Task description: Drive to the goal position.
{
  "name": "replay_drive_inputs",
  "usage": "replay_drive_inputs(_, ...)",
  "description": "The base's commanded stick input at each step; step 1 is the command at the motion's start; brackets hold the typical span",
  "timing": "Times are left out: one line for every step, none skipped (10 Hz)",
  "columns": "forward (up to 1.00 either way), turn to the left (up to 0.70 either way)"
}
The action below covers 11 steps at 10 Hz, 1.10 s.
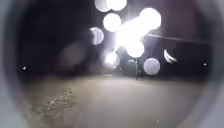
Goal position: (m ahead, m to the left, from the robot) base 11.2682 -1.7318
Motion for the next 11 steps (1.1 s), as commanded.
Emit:
replay_drive_inputs(1.0,0.36)
replay_drive_inputs(1.0,0.15)
replay_drive_inputs(1.0,0.0)
replay_drive_inputs(1.0,0.0)
replay_drive_inputs(1.0,0.0)
replay_drive_inputs(1.0,0.08)
replay_drive_inputs(1.0,0.26)
replay_drive_inputs(1.0,0.4)
replay_drive_inputs(1.0,0.4)
replay_drive_inputs(1.0,0.4)
replay_drive_inputs(1.0,0.21)
